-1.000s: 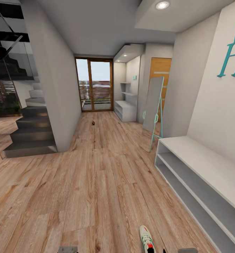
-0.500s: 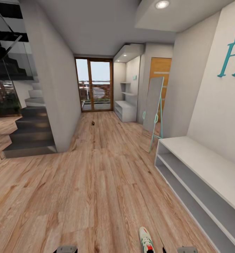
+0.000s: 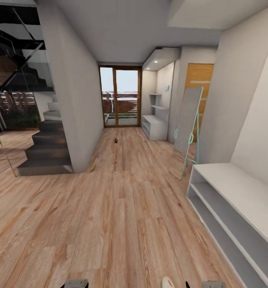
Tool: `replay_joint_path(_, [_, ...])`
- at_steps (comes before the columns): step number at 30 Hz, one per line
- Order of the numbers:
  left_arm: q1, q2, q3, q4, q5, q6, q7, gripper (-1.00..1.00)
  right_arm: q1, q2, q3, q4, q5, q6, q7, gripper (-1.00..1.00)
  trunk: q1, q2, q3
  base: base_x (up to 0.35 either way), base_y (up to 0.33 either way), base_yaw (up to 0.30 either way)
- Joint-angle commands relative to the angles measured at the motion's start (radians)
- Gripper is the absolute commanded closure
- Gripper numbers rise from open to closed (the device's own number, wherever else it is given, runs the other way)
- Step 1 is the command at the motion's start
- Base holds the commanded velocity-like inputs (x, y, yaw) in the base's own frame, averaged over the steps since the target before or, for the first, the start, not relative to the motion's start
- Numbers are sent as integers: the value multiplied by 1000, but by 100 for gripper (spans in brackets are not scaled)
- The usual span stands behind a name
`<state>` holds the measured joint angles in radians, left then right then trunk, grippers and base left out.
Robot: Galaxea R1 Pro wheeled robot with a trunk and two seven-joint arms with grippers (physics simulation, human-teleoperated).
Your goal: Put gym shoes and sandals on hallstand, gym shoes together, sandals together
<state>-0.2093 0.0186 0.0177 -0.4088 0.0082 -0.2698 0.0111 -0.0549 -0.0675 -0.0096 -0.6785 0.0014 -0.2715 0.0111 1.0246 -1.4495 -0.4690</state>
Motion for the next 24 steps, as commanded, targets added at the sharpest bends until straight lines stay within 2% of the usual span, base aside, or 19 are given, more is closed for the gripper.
replay_joint_path(1, [-1,0,1,1,1,-3,1,-100,0,0,-1,1,0,-3,1,-100,0,0,-1,278,-225,272])
replay_joint_path(8, [-1,0,1,1,1,-3,1,-100,0,0,-1,1,0,-3,1,-100,0,0,-1,264,-209,274])
replay_joint_path(13, [-1,0,0,0,1,-4,1,-100,-1,0,-1,1,0,-3,1,-100,0,0,-1,132,-99,256])
replay_joint_path(24, [-16,3,-4,-2,-3,2,0,-100,0,0,2,-1,1,-2,-1,-100,0,0,-1,27,-20,71])
